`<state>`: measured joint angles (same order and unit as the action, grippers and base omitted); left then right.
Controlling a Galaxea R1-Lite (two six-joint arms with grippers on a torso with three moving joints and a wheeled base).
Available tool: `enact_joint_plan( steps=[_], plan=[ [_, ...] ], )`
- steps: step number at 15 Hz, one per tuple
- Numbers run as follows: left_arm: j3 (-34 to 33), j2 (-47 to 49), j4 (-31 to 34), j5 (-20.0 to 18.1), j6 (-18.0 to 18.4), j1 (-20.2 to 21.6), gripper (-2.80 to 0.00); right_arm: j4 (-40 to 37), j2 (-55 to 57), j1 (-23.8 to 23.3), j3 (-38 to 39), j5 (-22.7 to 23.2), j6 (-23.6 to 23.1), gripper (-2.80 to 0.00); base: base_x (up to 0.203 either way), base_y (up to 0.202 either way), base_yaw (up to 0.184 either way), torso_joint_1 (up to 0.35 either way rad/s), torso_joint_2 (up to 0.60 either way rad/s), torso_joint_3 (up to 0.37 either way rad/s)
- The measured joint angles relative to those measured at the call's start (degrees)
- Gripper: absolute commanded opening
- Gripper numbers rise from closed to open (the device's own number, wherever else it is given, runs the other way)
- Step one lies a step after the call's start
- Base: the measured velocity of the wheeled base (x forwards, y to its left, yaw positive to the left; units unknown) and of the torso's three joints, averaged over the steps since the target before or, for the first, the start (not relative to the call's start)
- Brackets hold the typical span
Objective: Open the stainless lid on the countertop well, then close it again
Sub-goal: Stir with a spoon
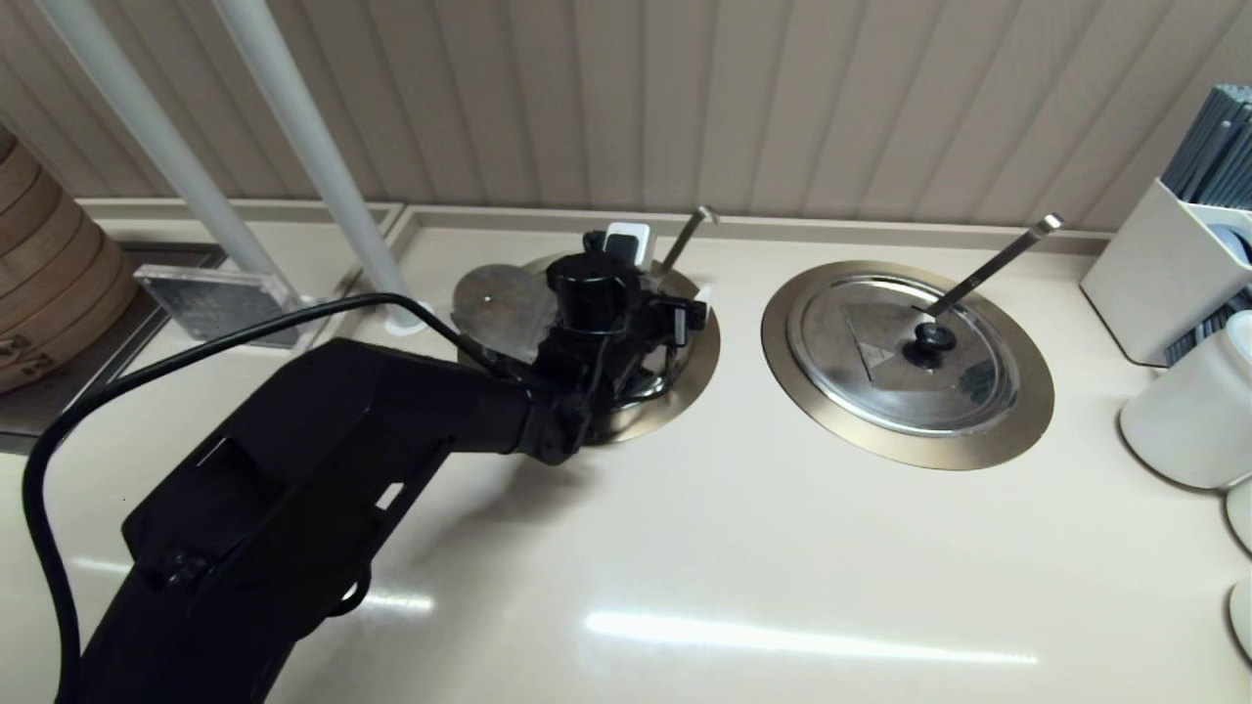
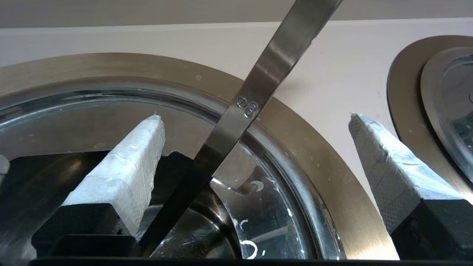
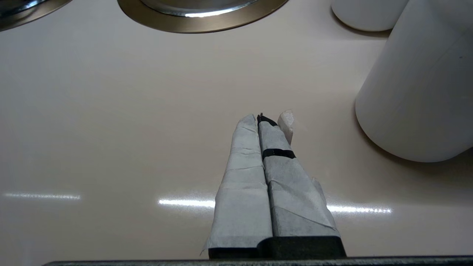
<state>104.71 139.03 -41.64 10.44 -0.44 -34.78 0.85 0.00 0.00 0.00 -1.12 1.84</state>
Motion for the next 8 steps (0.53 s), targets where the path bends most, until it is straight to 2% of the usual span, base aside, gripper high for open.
enact_joint_plan(
  steps=[3, 8],
  plan=[
    [6.32, 4.16, 0.02, 0.14, 0.03, 0.17, 0.00, 0.00, 0.00, 0.00, 0.00, -0.02, 0.00, -2.80, 0.000, 0.000, 0.000, 0.000, 0.00, 0.000],
    [8.01, 6.48, -0.06, -0.24, -0.05, 0.41, 0.00, 0.00, 0.00, 0.00, 0.00, -0.02, 0.00, -2.80, 0.000, 0.000, 0.000, 0.000, 0.00, 0.000]
  ],
)
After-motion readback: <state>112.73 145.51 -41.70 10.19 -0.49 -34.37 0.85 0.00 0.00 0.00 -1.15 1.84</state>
